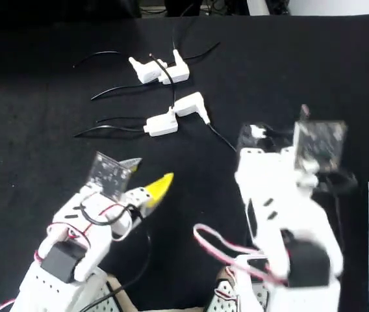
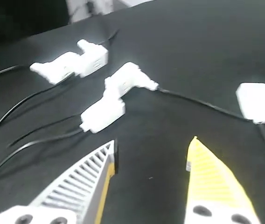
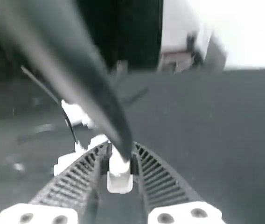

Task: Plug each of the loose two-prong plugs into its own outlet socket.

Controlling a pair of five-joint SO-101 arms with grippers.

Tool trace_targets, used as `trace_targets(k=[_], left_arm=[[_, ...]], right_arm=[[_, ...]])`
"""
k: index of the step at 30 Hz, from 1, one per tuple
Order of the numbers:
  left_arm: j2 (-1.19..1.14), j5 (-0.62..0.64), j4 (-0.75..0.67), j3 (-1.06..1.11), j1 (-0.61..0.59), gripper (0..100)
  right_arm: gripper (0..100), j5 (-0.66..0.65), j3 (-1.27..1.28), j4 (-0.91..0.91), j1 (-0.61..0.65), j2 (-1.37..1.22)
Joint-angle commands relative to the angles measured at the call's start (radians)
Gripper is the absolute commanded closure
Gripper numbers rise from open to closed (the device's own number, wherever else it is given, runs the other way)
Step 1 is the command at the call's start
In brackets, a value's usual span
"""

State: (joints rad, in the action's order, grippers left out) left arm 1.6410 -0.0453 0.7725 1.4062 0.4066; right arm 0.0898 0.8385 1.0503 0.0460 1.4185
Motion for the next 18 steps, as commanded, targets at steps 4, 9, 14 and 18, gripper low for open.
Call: trace_targets(k=[4,9,14,18], left_arm=[[-0.074,-0.005,-0.127,-0.001,0.091,75],[-0.310,-0.003,-0.218,-0.114,0.085,76],[-0.595,0.029,-0.278,-0.278,0.091,75],[-0.812,0.060,-0.347,-0.377,0.107,75]], right_arm=[[98.6,0.080,-0.007,-0.021,-0.014,0.176],[98.6,0.117,-0.008,-0.021,0.037,0.231],[98.6,0.153,-0.044,-0.009,0.127,0.297],[98.6,0.153,-0.061,0.017,0.201,0.375]])
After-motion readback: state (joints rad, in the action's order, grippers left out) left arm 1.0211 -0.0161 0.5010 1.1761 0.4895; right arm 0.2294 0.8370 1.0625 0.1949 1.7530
